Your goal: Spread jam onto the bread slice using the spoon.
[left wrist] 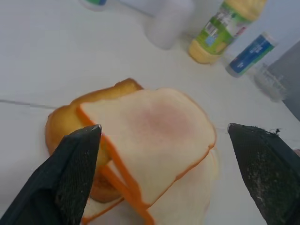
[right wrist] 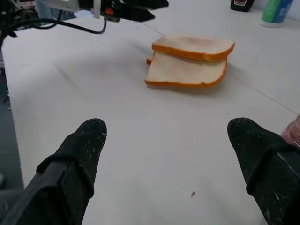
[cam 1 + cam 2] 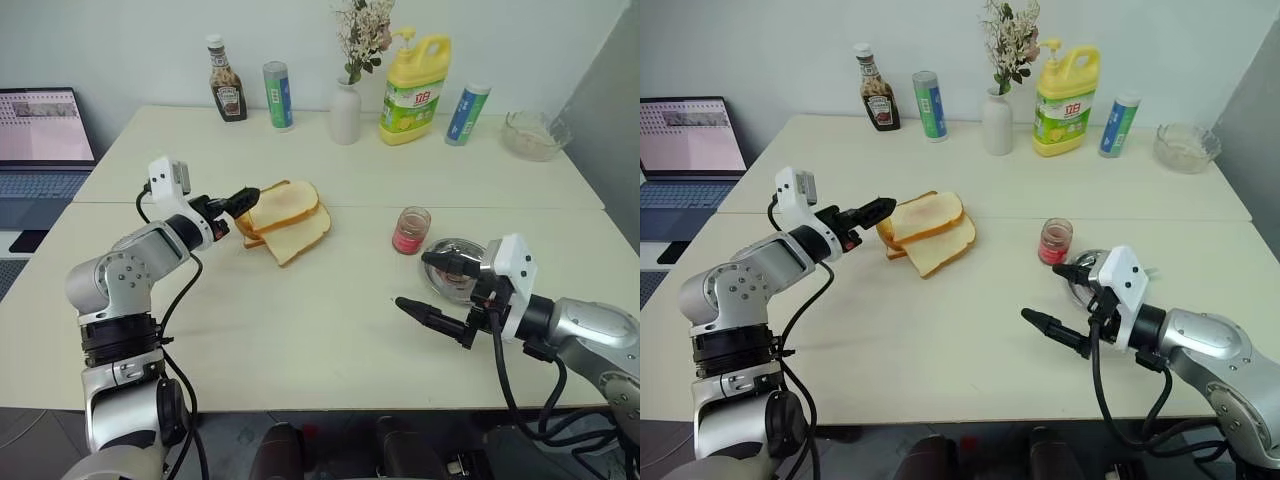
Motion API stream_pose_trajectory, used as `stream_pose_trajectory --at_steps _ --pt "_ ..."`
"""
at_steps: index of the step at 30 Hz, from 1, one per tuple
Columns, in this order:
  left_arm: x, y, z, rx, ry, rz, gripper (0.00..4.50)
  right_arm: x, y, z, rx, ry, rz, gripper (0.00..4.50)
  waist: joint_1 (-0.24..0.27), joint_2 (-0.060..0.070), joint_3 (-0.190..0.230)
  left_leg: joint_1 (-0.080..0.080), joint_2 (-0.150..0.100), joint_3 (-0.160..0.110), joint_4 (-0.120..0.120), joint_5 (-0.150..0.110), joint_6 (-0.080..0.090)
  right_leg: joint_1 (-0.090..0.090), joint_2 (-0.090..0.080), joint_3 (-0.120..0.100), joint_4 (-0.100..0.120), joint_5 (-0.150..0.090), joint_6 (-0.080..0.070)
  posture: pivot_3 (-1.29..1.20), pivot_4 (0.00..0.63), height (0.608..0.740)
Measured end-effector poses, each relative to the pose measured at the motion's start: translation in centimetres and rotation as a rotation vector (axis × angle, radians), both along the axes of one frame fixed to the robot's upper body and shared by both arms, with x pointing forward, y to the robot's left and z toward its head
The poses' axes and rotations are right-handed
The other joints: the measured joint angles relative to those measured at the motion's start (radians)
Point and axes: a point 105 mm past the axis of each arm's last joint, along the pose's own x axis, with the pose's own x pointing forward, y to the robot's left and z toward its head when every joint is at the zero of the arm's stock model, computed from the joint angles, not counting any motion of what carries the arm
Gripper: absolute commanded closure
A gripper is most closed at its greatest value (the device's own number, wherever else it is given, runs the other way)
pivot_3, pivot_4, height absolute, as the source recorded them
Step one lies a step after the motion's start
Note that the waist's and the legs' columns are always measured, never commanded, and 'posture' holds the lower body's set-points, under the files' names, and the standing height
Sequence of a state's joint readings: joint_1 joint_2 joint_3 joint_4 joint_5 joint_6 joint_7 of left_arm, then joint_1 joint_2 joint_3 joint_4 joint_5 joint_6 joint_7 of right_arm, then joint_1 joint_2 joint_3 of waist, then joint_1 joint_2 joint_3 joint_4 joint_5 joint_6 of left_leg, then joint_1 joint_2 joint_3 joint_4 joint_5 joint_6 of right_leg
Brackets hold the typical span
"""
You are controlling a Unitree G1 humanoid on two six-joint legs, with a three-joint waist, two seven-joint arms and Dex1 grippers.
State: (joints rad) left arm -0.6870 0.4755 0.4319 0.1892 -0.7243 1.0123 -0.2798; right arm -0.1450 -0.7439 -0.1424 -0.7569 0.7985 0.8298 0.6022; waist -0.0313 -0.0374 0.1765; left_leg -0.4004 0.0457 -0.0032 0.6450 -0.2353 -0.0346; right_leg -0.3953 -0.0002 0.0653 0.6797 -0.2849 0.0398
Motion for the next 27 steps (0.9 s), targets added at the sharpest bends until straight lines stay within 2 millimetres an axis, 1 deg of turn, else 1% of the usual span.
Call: stream_pose_trajectory --at_steps 3,5,9,12,15,19,27 --pt "0.8 0.1 0.9 -0.037 0.010 0.003 0.00 0.1 0.7 1.3 0.020 -0.010 0.032 0.04 0.001 0.000 0.000 0.000 0.000 0.000 0.000 0.000 0.000 0.000 0.000 0.000 0.000 0.000 0.000 0.00 0.150 0.740" --pt "0.9 0.2 0.9 -0.015 0.019 -0.003 0.00 0.4 0.8 1.8 0.024 -0.009 0.030 0.04 0.001 0.000 0.000 0.000 0.000 0.001 0.000 0.000 0.000 0.000 0.000 0.000 0.000 0.001 -0.001 0.00 0.150 0.740" --pt "1.0 0.7 -0.7 0.050 0.067 -0.012 0.00 1.0 0.4 1.6 0.013 0.003 -0.013 0.04 0.001 0.000 0.000 0.000 0.000 0.001 -0.001 0.000 0.000 -0.001 -0.001 0.000 -0.001 0.002 -0.004 0.00 0.150 0.740" --pt "1.1 0.6 -1.9 0.046 0.103 -0.037 0.00 1.1 0.4 1.6 0.010 0.004 -0.023 0.04 0.002 0.000 0.000 -0.001 0.000 0.001 -0.001 0.000 0.000 -0.001 -0.001 0.000 -0.001 0.002 -0.004 0.00 0.150 0.740" --pt "1.4 0.6 -2.9 0.003 0.160 -0.049 0.00 1.2 0.4 1.5 0.008 0.004 -0.032 0.04 0.002 0.000 0.000 -0.001 0.000 0.001 -0.001 0.000 0.000 -0.001 -0.001 0.000 0.000 0.002 -0.004 0.00 0.150 0.740" --pt "2.2 0.2 -2.5 -0.070 0.181 -0.054 0.00 1.2 0.5 1.5 0.005 -0.001 -0.038 0.04 0.002 0.000 0.000 -0.001 0.000 0.001 -0.001 0.000 0.000 -0.001 -0.001 0.000 -0.001 0.002 -0.003 0.00 0.150 0.740" --pt "3.3 0.1 -2.5 -0.141 0.217 -0.040 0.00 1.2 0.6 1.6 0.006 0.006 -0.041 0.04 0.001 0.000 0.000 -0.002 0.000 0.001 -0.001 0.000 0.000 -0.003 -0.001 0.000 0.000 0.002 -0.004 0.00 0.150 0.740"
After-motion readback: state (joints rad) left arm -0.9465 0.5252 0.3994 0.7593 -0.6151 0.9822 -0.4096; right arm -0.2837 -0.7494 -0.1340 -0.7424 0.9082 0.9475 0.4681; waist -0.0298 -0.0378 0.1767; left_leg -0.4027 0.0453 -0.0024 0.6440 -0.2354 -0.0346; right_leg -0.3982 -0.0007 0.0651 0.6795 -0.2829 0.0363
